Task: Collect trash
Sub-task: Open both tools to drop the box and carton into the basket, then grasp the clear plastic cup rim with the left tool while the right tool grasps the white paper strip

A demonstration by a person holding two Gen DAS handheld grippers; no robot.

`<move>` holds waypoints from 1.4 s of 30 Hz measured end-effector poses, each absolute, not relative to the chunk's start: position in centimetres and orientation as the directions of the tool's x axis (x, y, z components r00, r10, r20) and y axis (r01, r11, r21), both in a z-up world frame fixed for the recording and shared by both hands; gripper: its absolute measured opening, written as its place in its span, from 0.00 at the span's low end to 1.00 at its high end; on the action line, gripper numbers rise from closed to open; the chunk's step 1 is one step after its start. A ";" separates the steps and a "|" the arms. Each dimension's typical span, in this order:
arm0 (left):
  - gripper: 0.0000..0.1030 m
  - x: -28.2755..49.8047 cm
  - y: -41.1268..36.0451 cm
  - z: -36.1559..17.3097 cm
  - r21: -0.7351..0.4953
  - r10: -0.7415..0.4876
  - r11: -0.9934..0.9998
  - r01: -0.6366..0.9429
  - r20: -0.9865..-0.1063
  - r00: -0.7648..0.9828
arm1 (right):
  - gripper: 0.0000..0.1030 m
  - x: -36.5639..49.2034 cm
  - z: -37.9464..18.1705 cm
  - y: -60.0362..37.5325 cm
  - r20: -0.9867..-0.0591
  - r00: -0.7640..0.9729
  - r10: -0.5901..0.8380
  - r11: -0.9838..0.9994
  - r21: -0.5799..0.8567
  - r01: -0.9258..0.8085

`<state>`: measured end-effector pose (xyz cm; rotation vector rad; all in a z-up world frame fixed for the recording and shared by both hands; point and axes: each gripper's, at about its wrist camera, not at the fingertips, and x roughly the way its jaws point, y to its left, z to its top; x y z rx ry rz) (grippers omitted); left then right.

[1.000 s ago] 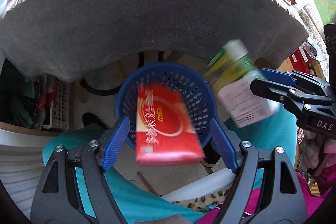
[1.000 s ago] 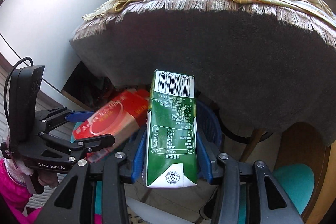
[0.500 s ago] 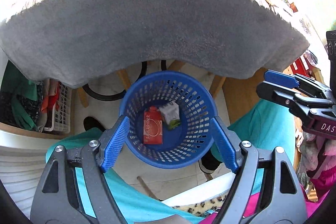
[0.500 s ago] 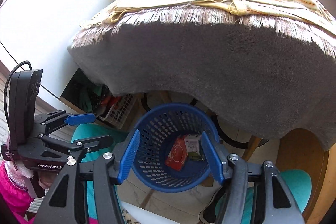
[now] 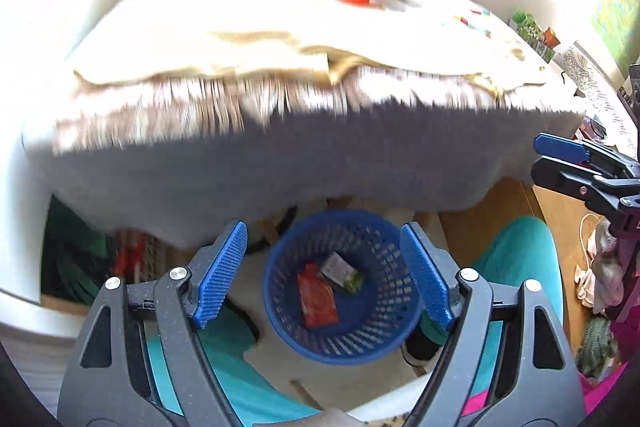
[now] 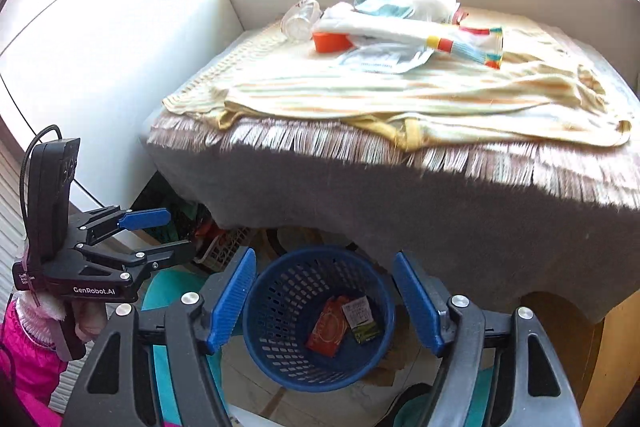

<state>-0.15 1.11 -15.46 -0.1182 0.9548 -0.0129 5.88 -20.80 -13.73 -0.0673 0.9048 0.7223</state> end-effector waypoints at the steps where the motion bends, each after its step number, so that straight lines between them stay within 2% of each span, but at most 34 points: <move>1: 0.79 0.2 1.2 -14.8 -0.093 -0.053 0.995 -0.037 -0.803 0.594 | 0.78 6.1 -13.1 -21.0 -0.728 0.415 0.546 0.765 0.232 -0.600; 5: 0.79 1.9 1.7 -12.1 -0.051 -0.020 0.998 -0.029 -0.760 0.650 | 0.82 7.2 -10.6 -21.7 -0.692 0.464 0.552 0.767 0.203 -0.609; 19: 0.80 10.9 5.2 -7.4 -0.065 0.014 0.995 -0.080 -0.687 0.727 | 0.83 13.3 -6.0 -21.5 -0.627 0.566 0.535 0.777 0.101 -0.622; 30: 0.79 16.7 6.4 -7.5 -0.073 -0.007 0.996 -0.058 -0.676 0.737 | 0.84 17.2 -6.6 -18.0 -0.679 0.539 0.499 0.718 -0.024 -0.695; 35: 0.79 19.4 7.9 -7.7 -0.126 -0.042 0.990 -0.060 -0.675 0.736 | 0.84 18.9 -6.5 -16.4 -0.686 0.506 0.523 0.686 -0.014 -0.727; 42: 0.79 22.4 9.0 -8.6 -0.123 -0.043 0.991 -0.059 -0.691 0.722 | 0.84 21.5 -7.4 -14.5 -0.734 0.475 0.486 0.669 -0.037 -0.743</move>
